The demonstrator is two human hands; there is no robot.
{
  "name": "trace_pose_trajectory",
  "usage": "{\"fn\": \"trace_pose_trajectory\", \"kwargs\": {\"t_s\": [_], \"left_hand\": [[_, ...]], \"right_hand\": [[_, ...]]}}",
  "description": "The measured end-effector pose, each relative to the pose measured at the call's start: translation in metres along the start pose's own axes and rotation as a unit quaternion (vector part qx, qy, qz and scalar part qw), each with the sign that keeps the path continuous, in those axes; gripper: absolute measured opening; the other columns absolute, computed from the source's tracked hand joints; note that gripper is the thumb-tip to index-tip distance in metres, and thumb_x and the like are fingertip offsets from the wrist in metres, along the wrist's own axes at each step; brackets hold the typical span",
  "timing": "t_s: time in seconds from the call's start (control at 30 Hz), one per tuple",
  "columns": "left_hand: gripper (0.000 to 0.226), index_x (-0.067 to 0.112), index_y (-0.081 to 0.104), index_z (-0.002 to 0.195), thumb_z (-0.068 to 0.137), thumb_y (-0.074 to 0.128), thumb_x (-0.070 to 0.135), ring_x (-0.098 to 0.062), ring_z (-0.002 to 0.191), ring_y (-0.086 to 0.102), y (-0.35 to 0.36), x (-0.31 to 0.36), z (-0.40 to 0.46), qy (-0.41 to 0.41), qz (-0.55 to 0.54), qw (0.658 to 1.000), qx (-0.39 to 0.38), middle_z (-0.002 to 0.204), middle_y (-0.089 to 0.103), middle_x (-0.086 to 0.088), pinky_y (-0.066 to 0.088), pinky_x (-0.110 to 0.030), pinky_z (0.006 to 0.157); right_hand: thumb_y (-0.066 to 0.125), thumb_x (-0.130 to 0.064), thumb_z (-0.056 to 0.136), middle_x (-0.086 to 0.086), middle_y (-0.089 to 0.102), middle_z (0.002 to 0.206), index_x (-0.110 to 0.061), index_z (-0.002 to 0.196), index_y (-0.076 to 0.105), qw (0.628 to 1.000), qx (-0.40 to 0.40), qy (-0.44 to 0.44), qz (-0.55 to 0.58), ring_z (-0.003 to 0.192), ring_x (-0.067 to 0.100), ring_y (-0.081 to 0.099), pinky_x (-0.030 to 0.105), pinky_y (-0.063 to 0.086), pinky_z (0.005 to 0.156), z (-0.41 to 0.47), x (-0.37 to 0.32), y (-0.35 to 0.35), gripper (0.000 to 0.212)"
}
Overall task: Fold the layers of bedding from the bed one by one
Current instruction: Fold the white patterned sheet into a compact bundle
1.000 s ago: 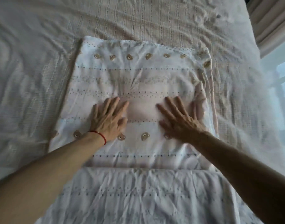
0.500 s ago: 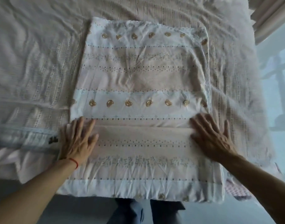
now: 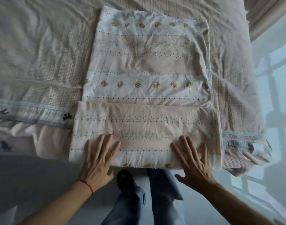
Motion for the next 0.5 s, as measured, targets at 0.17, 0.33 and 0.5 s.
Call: {"fn": "trace_pose_trajectory", "kwargs": {"t_s": [0.17, 0.33, 0.5], "left_hand": [[0.108, 0.03, 0.024, 0.159, 0.067, 0.072, -0.001, -0.04, 0.153, 0.011, -0.007, -0.018, 0.005, -0.037, 0.035, 0.998, 0.027, 0.168, 0.01, -0.012, 0.01, -0.078, 0.111], [0.098, 0.024, 0.041, 0.153, 0.066, 0.053, -0.02, -0.04, 0.149, 0.026, -0.012, -0.066, -0.027, -0.112, -0.062, 0.991, 0.036, 0.162, 0.033, -0.007, 0.035, -0.068, 0.106], [0.085, 0.014, 0.068, 0.128, 0.057, 0.063, -0.033, -0.026, 0.121, 0.06, -0.061, -0.104, -0.034, -0.104, -0.206, 0.971, 0.07, 0.129, 0.066, -0.004, 0.057, -0.048, 0.095]], "right_hand": [[0.077, 0.0, 0.068, 0.012, 0.002, 0.171, -0.029, 0.163, 0.017, 1.0, 0.023, -0.001, -0.004, 0.158, 0.032, 0.005, 0.074, 0.02, 0.113, 0.0, 0.015, -0.002, 0.116], [0.059, 0.0, 0.08, 0.028, 0.041, 0.153, -0.009, 0.151, 0.048, 0.996, 0.083, 0.022, -0.005, 0.141, 0.049, 0.04, 0.062, 0.038, 0.108, -0.019, 0.041, -0.012, 0.072], [0.054, -0.018, 0.079, 0.005, 0.068, 0.073, -0.01, 0.081, 0.068, 0.985, 0.174, 0.01, 0.01, 0.068, 0.034, 0.068, 0.042, 0.05, 0.067, -0.013, 0.059, -0.087, 0.016]]}}
Point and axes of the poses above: each hand's wrist, its own z-axis towards the middle knuckle, its own y-axis out of the palm, x = y × z, the point moved 3 cm from there along z, towards the middle knuckle
